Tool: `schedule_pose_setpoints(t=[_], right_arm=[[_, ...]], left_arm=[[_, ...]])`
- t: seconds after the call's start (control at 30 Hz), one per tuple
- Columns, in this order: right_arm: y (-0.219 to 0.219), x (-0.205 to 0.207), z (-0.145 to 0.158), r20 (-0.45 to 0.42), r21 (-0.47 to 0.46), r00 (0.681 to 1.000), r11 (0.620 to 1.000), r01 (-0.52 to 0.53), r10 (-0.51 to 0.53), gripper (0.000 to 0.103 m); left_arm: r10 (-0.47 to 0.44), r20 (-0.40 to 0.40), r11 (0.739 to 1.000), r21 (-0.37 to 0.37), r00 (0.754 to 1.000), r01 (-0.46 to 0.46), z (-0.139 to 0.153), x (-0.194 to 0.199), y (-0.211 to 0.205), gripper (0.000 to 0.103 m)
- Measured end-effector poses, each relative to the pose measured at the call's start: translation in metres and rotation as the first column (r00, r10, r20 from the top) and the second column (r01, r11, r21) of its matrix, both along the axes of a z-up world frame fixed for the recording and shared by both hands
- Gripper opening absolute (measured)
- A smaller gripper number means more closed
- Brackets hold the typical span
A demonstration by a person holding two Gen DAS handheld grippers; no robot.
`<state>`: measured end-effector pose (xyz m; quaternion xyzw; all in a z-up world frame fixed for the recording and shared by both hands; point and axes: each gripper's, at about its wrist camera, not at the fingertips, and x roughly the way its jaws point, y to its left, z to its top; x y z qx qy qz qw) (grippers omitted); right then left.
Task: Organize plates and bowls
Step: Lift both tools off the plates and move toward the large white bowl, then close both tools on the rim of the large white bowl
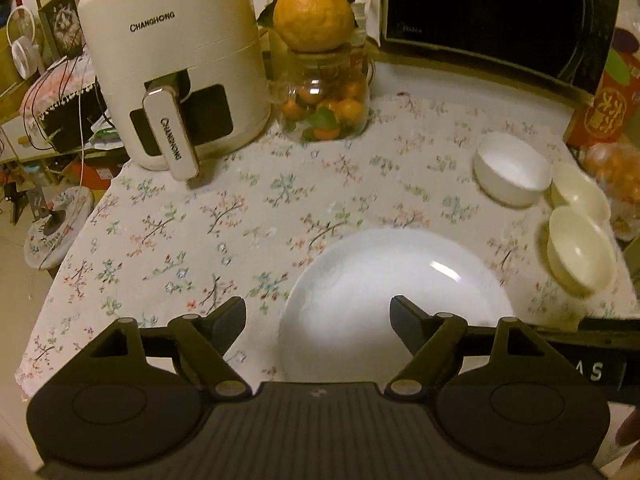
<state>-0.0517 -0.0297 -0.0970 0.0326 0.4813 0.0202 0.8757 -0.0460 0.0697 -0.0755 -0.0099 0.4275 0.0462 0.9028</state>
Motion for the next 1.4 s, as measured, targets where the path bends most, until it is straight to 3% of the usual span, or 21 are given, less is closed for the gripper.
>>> schedule_pose_setpoints(t=[0.47,0.73,0.87,1.1,1.23,1.4], right_arm=[[-0.051,0.018,0.038,0.065,0.078,0.993,0.992,0.094,-0.1,0.083],[-0.096,0.052,0.057,0.093,0.225,0.979,0.961,0.158,-0.182,0.078],[-0.123,0.069,0.046,0.093,0.253,0.969,0.947,0.2,-0.229,0.072],[-0.153,0.096,0.01,-0.009,0.412,0.952,0.866,0.283,-0.306,0.049],[-0.158,0.108,0.006,-0.013,0.467,0.946,0.835,0.291,-0.323,0.046],[-0.155,0.121,-0.007,-0.055,0.493,0.942,0.812,0.314,-0.331,0.043]], left_arm=[[-0.03,0.029,0.99,-0.14,0.999,0.033,0.027,0.047,-0.043,0.077],[-0.054,0.068,0.976,-0.205,0.996,0.067,0.028,0.095,-0.062,0.08],[-0.06,0.044,0.976,-0.206,0.997,0.068,0.016,0.117,-0.066,0.08],[-0.047,0.008,0.973,-0.224,0.999,0.048,-0.006,0.15,-0.071,0.072],[-0.049,-0.004,0.959,-0.279,0.999,0.046,-0.013,0.161,-0.076,0.071],[-0.067,0.008,0.961,-0.269,0.998,0.067,-0.019,0.172,-0.083,0.069]])
